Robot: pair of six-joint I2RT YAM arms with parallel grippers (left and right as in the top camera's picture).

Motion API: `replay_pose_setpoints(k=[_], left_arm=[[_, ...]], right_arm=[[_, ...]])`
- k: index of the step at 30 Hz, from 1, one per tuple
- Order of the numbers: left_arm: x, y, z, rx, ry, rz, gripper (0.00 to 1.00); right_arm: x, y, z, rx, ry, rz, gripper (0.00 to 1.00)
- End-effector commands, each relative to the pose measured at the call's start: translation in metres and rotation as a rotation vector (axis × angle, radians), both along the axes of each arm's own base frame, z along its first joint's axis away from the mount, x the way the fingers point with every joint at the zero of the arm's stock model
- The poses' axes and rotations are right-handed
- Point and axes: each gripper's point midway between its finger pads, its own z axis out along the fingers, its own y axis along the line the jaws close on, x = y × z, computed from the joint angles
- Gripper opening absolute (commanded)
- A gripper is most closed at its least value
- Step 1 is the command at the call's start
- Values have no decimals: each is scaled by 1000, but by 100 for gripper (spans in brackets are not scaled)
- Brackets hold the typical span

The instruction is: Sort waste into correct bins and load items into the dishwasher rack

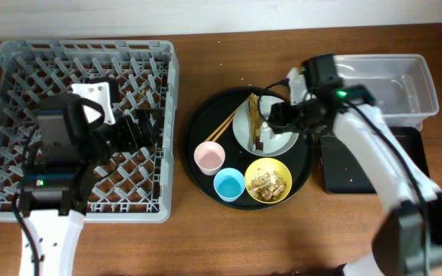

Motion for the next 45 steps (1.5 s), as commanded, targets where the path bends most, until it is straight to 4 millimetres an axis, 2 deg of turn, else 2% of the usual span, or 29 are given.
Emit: replay_pose_setpoints(k=[1, 3, 4, 5, 6, 9, 10, 11, 13, 14, 15, 16, 18, 19, 20, 22, 25, 27, 28, 29, 31, 33, 35, 36, 38, 40, 42, 44, 45], left_arm=[[7, -2, -6, -9, 28, -13, 99], [11, -2, -16, -9, 59, -13, 99], [12, -2, -18, -9, 65, -12, 99], [12, -2, -18, -9, 65, -12, 99], [12, -2, -18, -9, 65, -12, 99], [12, -2, -18, -9, 65, -12, 99], [12, -2, -18, -9, 65, -12, 99], [12, -2, -18, -9, 65, -12, 99], [12, -2, -18, -9, 65, -12, 99], [12, -2, -18, -9, 65, -12, 99], [12, -2, -18, -9, 65, -12, 99], [12, -2, -18, -9, 65, -12, 99], [12, -2, -18, -9, 65, -12, 99], [12, -2, -18, -9, 65, -12, 99], [12, -2, -18, -9, 65, -12, 99], [12, -2, -18, -9, 65, -12, 99], [12, -2, -18, -9, 66, -12, 99], [12, -2, -18, -9, 65, -12, 99], [12, -2, -18, -9, 66, -12, 99], [12, -2, -18, -9, 66, -12, 99], [12, -2, -18, -9, 66, -12, 99], [12, -2, -18, -9, 66, -12, 99], [12, -2, -18, -9, 66, -12, 99], [12, -2, -18, -9, 66, -12, 99], [12, -2, -18, -9, 65, -12, 99], [12, -2, -18, -9, 66, -12, 99], [12, -2, -18, -9, 66, -12, 99], [12, -2, -18, -9, 66, -12, 99], [12, -2, -18, -9, 66, -12, 99]], right_arm=[[36, -15, -65, -109, 28, -114, 68], [54, -8, -101, -94, 28, -109, 67], [49, -8, -114, -100, 62, -105, 50], [41, -5, -121, -86, 108, -94, 23], [41, -5, -100, -63, 93, -95, 4], [55, -15, 16, -6, -139, -128, 4], [59, -37, 62, -24, -269, -186, 4], [60, -76, 85, -110, -339, -316, 4], [70, -139, 81, -246, -361, -500, 4], [84, -164, 60, -265, -346, -554, 4], [94, -178, 44, -273, -339, -575, 12], [98, -174, 37, -233, -325, -496, 63], [86, -132, 72, -46, -342, -378, 68], [59, -73, 95, 73, -318, -232, 67], [40, -38, 86, 72, -250, -150, 67], [15, 13, 31, -23, -108, -28, 67], [30, 27, -52, -158, -31, -12, 67], [38, 35, -91, -140, 15, 3, 63], [37, 35, -105, -148, 38, 4, 50], [35, 37, -107, -136, 49, 10, 22], [37, 42, -90, -83, 36, 16, 4], [53, 25, -26, -11, -55, -52, 4], [69, -14, 30, 49, -157, -238, 4], [76, -47, 53, 102, -200, -388, 4], [82, -127, 55, 126, -192, -758, 4], [85, -172, 34, 104, -169, -969, 4], [88, -184, 9, 79, -125, -1005, 30], [89, -166, 40, 109, -180, -814, 45], [84, -156, 56, 138, -197, -762, 46]])
